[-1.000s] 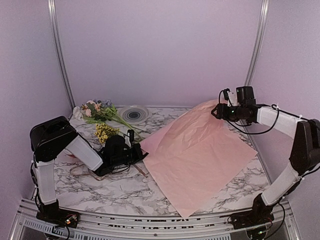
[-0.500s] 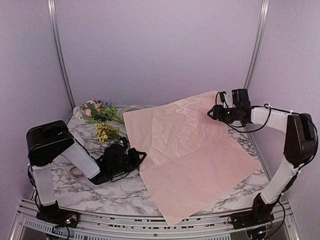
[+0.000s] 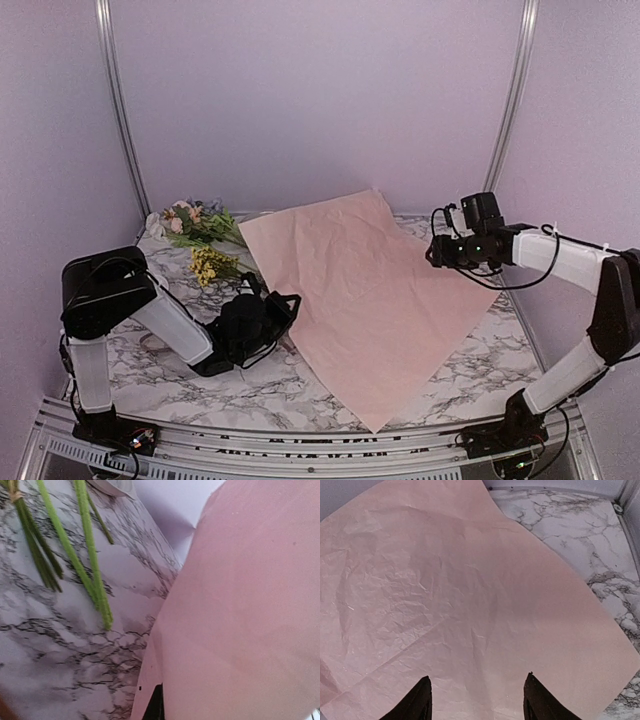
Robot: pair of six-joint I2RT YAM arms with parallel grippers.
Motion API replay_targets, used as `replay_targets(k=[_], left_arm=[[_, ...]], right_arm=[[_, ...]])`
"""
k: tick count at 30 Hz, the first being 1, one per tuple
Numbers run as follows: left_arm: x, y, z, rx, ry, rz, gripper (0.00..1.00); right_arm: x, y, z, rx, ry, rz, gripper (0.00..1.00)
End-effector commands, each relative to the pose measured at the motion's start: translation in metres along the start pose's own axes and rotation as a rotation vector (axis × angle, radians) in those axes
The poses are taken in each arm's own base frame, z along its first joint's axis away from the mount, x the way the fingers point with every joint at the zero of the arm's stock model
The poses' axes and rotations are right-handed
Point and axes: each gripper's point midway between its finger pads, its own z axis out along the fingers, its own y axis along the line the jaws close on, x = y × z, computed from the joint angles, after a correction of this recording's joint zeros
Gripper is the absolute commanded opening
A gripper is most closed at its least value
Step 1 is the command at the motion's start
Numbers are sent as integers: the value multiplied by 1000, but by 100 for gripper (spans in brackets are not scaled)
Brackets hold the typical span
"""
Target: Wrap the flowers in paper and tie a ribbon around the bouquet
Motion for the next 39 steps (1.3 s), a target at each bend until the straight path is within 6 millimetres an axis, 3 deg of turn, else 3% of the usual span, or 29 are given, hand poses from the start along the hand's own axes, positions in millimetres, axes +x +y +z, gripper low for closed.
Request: replay_targets(k=[1, 4, 7, 9, 11, 13, 18, 20, 23, 26, 32, 34, 39], left_arm=[[14, -28, 15, 67, 24, 5, 3], [20, -39, 11, 92, 61, 44, 27], [20, -35, 2, 62, 77, 82, 47], [0, -17, -12, -1, 10, 138, 55], [-33, -6, -33, -108, -98, 239, 67], [-58, -11, -51, -162, -170, 370, 74], [-95, -23, -78, -246, -263, 570, 84], [-108, -20, -82, -246, -264, 559, 86], [-122, -16, -62, -218, -179, 564, 76], [-123, -17, -48, -265, -151, 742, 67], [-124, -15, -44, -293, -144, 831, 67], [-130, -9, -45, -317, -144, 827, 67], [-147, 2, -51, -390, -127, 842, 69]], right_arm=[[52, -54, 6, 224, 134, 12, 63], [67, -73, 16, 211, 159, 75, 64], [75, -92, 23, 273, 164, 85, 65], [83, -103, 30, 295, 187, 95, 67], [92, -119, 36, 313, 204, 127, 68], [102, -132, 41, 318, 223, 163, 68], [111, -164, 43, 408, 238, 194, 68], [111, -173, 42, 424, 235, 209, 68], [112, -187, 44, 451, 233, 224, 69], [108, -202, 50, 470, 245, 239, 70], [68, -227, 56, 534, 200, 231, 70], [51, -225, 60, 514, 178, 233, 70], [18, -179, 57, 479, 144, 127, 70]])
